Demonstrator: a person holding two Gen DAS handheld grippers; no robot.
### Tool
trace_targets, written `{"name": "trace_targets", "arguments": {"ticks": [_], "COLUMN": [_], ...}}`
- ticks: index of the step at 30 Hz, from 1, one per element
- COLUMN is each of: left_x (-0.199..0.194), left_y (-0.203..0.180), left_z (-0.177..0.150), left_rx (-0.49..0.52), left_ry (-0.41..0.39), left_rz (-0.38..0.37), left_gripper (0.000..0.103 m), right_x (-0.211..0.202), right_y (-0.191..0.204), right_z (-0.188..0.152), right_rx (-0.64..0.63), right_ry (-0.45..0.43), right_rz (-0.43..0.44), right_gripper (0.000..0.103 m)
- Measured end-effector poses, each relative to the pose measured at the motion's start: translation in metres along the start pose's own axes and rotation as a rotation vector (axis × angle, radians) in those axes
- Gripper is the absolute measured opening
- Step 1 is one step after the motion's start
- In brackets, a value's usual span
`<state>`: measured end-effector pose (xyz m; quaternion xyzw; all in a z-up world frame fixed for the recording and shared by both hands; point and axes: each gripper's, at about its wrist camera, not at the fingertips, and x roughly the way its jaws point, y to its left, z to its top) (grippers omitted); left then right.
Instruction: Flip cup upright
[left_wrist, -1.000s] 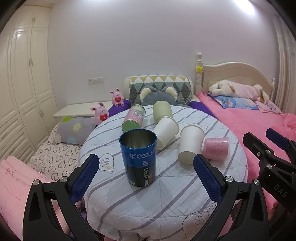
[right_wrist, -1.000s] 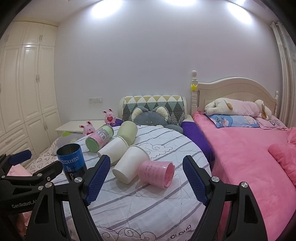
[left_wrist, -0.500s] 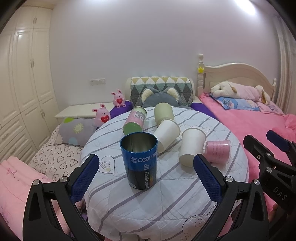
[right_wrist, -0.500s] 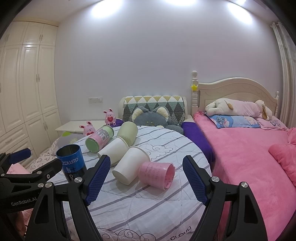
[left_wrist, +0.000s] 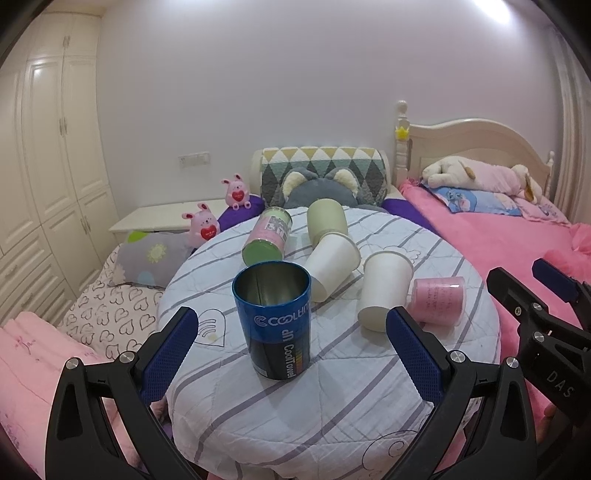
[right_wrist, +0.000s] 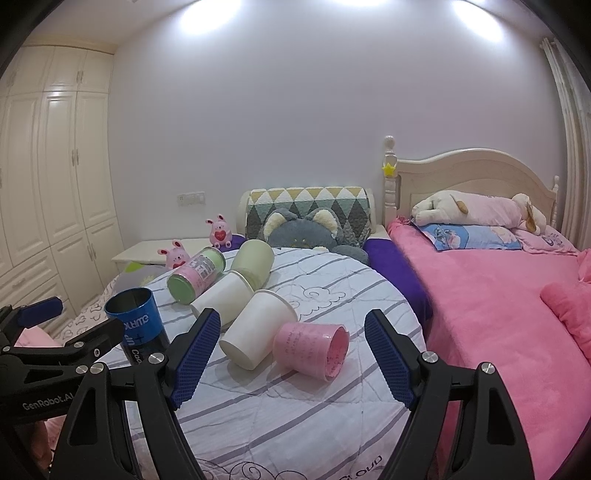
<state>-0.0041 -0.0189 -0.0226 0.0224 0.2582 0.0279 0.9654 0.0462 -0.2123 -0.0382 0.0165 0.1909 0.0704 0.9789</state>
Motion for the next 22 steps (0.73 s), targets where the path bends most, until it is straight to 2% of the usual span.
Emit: {"name": "trace_targets", "arguments": {"ticks": [22], "left_x": [0.0071], "left_y": [-0.0015], "left_z": [-0.0031], "left_rx": [0.007], "left_ry": [0.005], "left_rz": [0.024], "left_gripper": [0.103], "right_x": [0.009], "right_y": [-0.0016], "right_z": [-0.0022], "right_rx": [0.004], "right_ry": [0.026], "right_rz": [0.009], "right_gripper": [0.082]}}
